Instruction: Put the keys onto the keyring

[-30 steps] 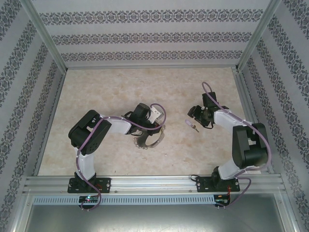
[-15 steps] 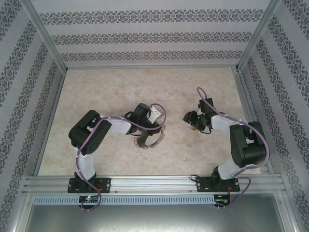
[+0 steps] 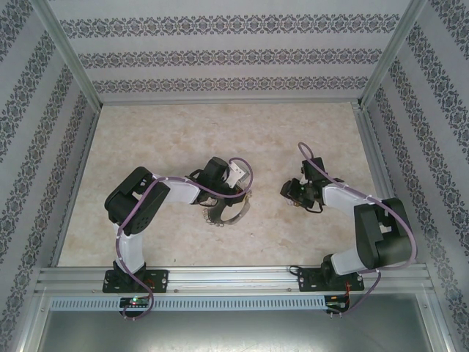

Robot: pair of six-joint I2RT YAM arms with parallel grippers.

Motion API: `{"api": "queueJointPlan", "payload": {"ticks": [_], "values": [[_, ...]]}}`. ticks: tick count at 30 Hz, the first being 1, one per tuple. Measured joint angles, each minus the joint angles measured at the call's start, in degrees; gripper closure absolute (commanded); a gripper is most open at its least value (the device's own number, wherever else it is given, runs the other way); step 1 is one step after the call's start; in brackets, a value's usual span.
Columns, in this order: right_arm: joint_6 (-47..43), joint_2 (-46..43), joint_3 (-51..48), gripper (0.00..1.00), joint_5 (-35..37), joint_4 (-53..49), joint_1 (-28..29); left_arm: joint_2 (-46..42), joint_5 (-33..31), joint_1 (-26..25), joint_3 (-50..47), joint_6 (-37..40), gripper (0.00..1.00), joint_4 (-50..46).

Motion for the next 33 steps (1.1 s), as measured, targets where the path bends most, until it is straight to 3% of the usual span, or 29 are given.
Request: {"api": "queueJointPlan", "payload": {"ticks": [12,20,28,33], "values": [[5.1,-10.2,5.3,0.53,10.4,-14.2,2.2,0.3,0.3,-0.4,0.2,0.0,1.0,0.2],[10.2,-5.3,8.2,0.56,13.1,-22.0,3.4,0.7,1.0,-0.4,0.2,0.0,1.0,0.9],[8.6,3.5,12.6,0.58,17.4,-24.8,9.3,0.7,1.0,-0.4,0.2,0.0,1.0,0.9],[7.9,5.1,12.7,0.59,19.5,-25.0,10.0,0.7,1.1,-0.4,0.2,0.0,1.0,1.0]]}}
